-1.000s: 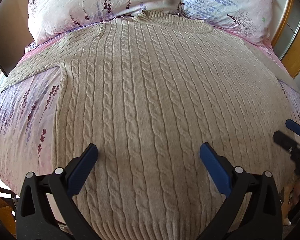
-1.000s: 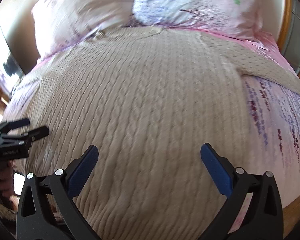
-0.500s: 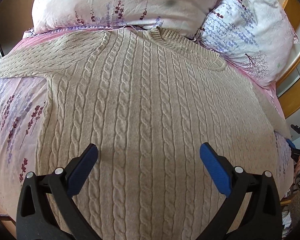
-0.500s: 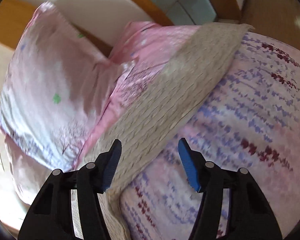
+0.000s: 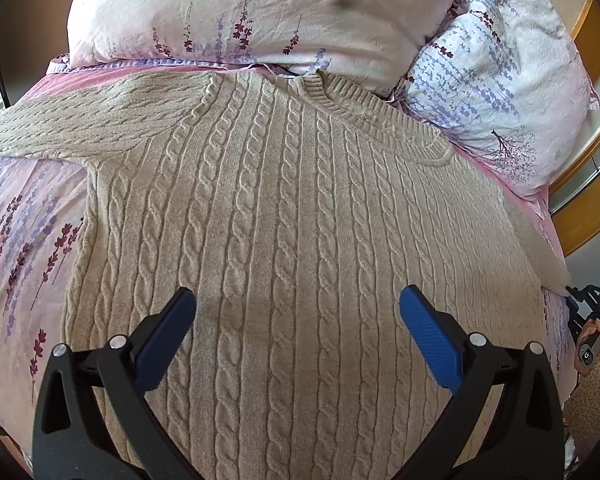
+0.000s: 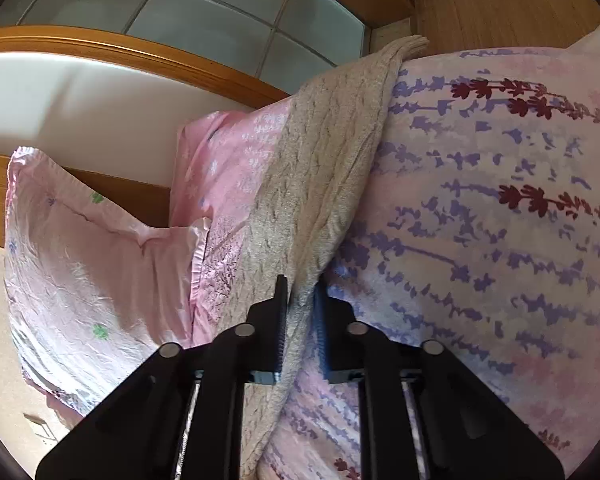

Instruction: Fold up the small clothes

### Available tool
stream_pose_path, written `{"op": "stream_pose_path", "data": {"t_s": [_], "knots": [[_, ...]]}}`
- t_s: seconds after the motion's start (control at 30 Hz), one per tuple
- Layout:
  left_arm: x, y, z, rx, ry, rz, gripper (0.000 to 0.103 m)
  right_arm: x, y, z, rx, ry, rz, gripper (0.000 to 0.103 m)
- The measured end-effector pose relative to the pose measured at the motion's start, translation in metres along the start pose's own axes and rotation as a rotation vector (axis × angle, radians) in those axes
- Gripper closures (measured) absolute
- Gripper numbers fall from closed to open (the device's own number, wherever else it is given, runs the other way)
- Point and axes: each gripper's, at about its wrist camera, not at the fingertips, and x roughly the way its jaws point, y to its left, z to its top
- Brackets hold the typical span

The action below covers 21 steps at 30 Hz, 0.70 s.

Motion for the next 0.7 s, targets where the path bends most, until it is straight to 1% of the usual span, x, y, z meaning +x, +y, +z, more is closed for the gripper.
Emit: {"op": "stream_pose_path", "data": {"t_s": [0.07,0.17,0.23,0.33,0.43,0.53,0.6,0.7], "knots": [[-0.003,0.002,0.001,-0.006,-0.009,-0.009,0.002,-0.001,0.006,0.000,-0.040,-0.007,-0.014,0.094],[-0.009,0.006,0.002,-0.022,-0.039,-0.047,0.002,-0.008,0.031,-0.006,-0.140,-0.034,0.023,0.094],[-0.013,0.009,0.003,-0.038,-0.061,-0.074,0.002,-0.013,0.053,-0.013,-0.214,-0.030,0.067,0.094],[-0.016,0.011,0.005,-0.044,-0.078,-0.082,0.002,-0.020,0.093,-0.040,-0.328,0.009,0.178,0.094],[-0.019,0.011,0.007,-0.041,-0.094,-0.090,0.002,-0.015,0.133,-0.087,-0.429,0.105,0.286,0.094],[-0.025,0.012,0.007,-0.043,-0.124,-0.109,0.002,0.000,0.156,-0.149,-0.502,0.244,0.361,0.095],[-0.028,0.013,0.008,-0.042,-0.134,-0.109,0.002,0.016,0.158,-0.191,-0.538,0.355,0.367,0.095],[-0.030,0.018,0.010,-0.045,-0.124,-0.099,0.002,0.049,0.149,-0.246,-0.593,0.499,0.282,0.094]]}}
